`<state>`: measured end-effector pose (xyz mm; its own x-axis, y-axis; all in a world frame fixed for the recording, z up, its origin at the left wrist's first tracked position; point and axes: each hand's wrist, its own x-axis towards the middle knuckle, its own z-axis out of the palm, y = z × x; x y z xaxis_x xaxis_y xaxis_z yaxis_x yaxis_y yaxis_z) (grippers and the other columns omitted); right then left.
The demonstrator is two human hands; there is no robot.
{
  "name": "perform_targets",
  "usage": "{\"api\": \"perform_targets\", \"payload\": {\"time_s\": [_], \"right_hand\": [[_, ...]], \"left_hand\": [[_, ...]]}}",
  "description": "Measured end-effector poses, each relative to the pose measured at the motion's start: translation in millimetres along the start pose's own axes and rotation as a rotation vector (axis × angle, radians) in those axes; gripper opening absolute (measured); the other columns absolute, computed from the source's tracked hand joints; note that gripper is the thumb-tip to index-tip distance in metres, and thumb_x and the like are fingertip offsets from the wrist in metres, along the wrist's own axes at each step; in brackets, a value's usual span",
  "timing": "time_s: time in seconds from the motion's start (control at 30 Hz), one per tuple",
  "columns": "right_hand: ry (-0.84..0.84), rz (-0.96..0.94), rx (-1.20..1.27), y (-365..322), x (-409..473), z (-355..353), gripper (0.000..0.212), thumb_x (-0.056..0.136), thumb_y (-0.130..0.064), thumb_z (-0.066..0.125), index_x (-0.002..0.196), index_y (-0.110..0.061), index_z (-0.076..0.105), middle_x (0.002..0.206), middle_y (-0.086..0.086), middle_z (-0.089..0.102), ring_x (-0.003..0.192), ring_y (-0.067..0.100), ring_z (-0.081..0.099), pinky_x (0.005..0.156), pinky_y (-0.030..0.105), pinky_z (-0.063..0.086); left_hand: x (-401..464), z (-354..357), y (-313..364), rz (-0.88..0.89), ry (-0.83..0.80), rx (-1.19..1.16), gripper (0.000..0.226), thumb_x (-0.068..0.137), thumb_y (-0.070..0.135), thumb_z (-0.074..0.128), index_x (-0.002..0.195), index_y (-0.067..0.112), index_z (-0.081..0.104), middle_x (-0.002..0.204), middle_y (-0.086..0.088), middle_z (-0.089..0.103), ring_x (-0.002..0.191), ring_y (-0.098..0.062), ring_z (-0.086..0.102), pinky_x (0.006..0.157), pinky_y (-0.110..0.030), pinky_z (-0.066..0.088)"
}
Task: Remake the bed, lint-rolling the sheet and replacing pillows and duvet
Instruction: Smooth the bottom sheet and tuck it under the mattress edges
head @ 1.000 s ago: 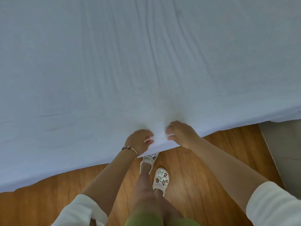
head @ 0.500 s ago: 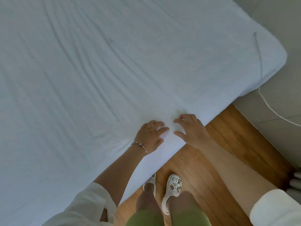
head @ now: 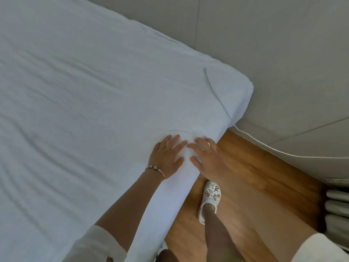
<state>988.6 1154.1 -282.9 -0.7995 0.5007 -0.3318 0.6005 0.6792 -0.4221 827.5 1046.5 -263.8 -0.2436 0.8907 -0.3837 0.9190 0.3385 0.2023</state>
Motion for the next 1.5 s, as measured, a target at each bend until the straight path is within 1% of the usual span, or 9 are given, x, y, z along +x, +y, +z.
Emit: {"api": "perform_targets", "payload": {"time_s": [0.33,0.57,0.7,0.77,0.87,1.03,1.2,1.37,1.5], "right_hand": [[0.208,0.33,0.384,99,92,-78,0.057,0.098,-0.032,0.053,0.15,-0.026,0.028,0.152,-0.004,0.026,0.115,0.02,0.055,0.084,0.042,0.054],[0.196,0.482,0.313,128,64,-60,0.017,0.1,-0.029,0.05,0.108,-0.018,0.061,0.106,-0.001,0.065,0.094,0.023,0.063,0.072,0.036,0.049],[0.114,0.617,0.68,136,59,-56,0.036,0.09,-0.045,0.063,0.12,-0.035,0.046,0.105,-0.014,0.059,0.09,0.013,0.061,0.074,0.033,0.05],[0.073,0.692,0.581,144,71,-55,0.007,0.094,-0.034,0.053,0.1,-0.033,0.051,0.087,-0.009,0.062,0.084,0.018,0.063,0.067,0.031,0.048],[0.143,0.962,0.525,153,67,-62,0.016,0.098,-0.023,0.042,0.098,-0.02,0.058,0.084,-0.001,0.06,0.077,0.019,0.058,0.056,0.028,0.042],[0.389,0.778,0.7,147,85,-89,0.029,0.098,-0.028,0.053,0.125,-0.017,0.055,0.109,-0.001,0.062,0.085,0.01,0.056,0.07,0.025,0.045],[0.369,0.608,0.685,159,154,-126,0.062,0.097,-0.048,0.049,0.151,-0.027,0.025,0.159,-0.003,0.022,0.126,0.024,0.05,0.103,0.038,0.041],[0.235,0.717,0.889,197,185,-142,0.05,0.09,-0.059,0.054,0.127,-0.026,0.052,0.113,-0.005,0.062,0.081,0.02,0.057,0.069,0.032,0.046],[0.443,0.816,1.353,196,182,-131,0.036,0.08,-0.043,0.077,0.094,-0.01,0.067,0.083,-0.001,0.063,0.073,0.018,0.058,0.065,0.035,0.053]], "left_hand": [[160,-65,45,-0.009,0.027,-0.08,0.059,0.099,0.038,0.041,0.152,0.029,0.018,0.159,0.01,0.015,0.139,-0.019,0.021,0.11,-0.03,0.024],[200,-72,63,0.051,0.098,-0.085,0.055,0.096,0.033,0.048,0.148,0.027,0.032,0.152,0.005,0.03,0.129,-0.025,0.031,0.104,-0.033,0.028],[218,-73,74,0.241,-0.044,0.09,0.052,0.096,0.04,0.043,0.145,0.049,0.026,0.159,0.014,0.007,0.131,-0.027,0.015,0.108,-0.037,0.013],[229,-76,83,0.406,-0.128,0.185,0.047,0.098,0.038,0.039,0.142,0.052,0.03,0.159,0.018,0.003,0.138,-0.027,0.006,0.11,-0.039,0.003],[247,-82,94,0.573,-0.191,0.246,0.044,0.101,0.038,0.033,0.144,0.05,0.029,0.159,0.018,0.008,0.145,-0.021,0.0,0.111,-0.038,-0.001],[283,-97,90,0.322,-0.013,0.03,0.044,0.104,0.027,0.029,0.147,0.033,0.033,0.159,0.011,0.017,0.146,-0.014,0.01,0.113,-0.033,0.013],[329,-116,58,0.11,0.062,0.097,0.046,0.104,0.027,0.025,0.149,0.021,0.028,0.157,0.0,0.025,0.142,-0.02,0.024,0.109,-0.038,0.024],[374,-130,40,0.013,0.062,0.053,0.039,0.101,0.038,0.037,0.131,0.014,0.049,0.137,-0.005,0.043,0.122,-0.029,0.046,0.09,-0.041,0.042],[378,-127,38,-0.035,0.133,-0.095,0.028,0.092,0.041,0.057,0.111,0.021,0.064,0.123,0.001,0.052,0.102,-0.027,0.058,0.08,-0.034,0.042]]}}
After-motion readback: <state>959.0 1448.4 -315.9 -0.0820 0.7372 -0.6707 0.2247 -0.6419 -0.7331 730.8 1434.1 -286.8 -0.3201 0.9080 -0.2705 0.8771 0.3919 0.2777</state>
